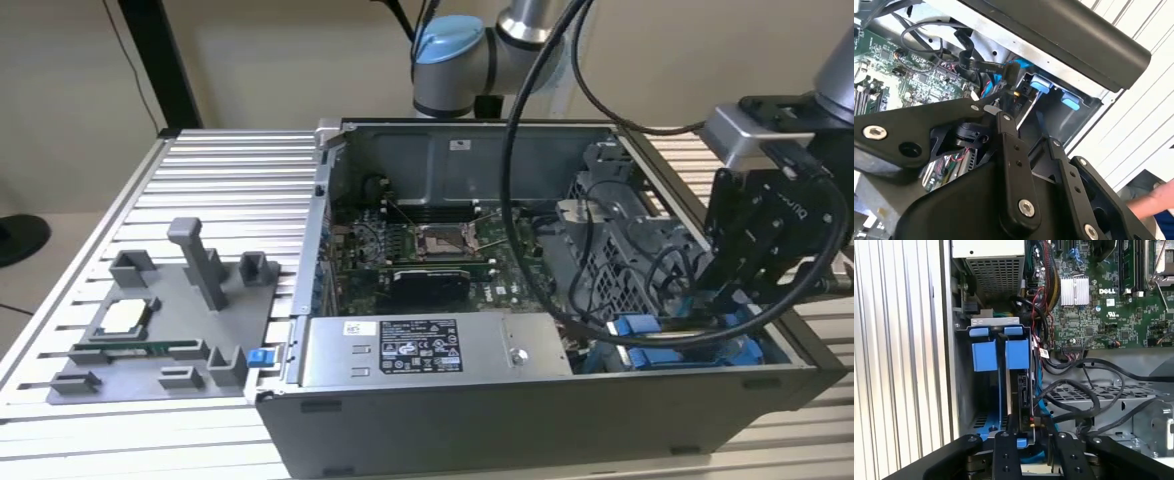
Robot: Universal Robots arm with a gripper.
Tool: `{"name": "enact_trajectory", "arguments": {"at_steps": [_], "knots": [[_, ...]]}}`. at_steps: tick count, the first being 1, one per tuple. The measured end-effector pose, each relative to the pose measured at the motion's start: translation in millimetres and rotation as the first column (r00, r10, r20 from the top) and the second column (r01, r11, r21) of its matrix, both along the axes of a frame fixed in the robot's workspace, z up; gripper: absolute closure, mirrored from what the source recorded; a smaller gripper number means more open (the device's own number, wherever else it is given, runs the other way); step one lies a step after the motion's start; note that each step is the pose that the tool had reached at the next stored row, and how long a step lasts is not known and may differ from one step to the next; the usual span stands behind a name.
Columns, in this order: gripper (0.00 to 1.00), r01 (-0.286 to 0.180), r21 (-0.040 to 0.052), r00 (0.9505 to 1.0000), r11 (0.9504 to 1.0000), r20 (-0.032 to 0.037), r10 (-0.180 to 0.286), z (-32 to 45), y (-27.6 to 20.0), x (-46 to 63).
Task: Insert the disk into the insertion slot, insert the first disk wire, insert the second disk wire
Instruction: 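Insert the first disk wire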
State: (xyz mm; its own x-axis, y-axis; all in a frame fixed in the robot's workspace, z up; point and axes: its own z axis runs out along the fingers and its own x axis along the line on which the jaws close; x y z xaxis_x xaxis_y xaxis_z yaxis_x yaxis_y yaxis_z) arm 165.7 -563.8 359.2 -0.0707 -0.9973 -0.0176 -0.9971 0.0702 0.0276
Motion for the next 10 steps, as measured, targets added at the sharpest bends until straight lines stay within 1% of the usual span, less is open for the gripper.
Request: {"name": "enact_trajectory", "arguments": {"at_steps": [5, 10], "knots": [[0.00, 0.000, -0.0002, 1.0000, 1.0000, 0.0000, 0.000, 12.7, 0.0, 0.1], [0.00, 0.000, -0.0007, 1.0000, 1.0000, 0.0000, 0.000, 19.9, 0.0, 0.0]]}}
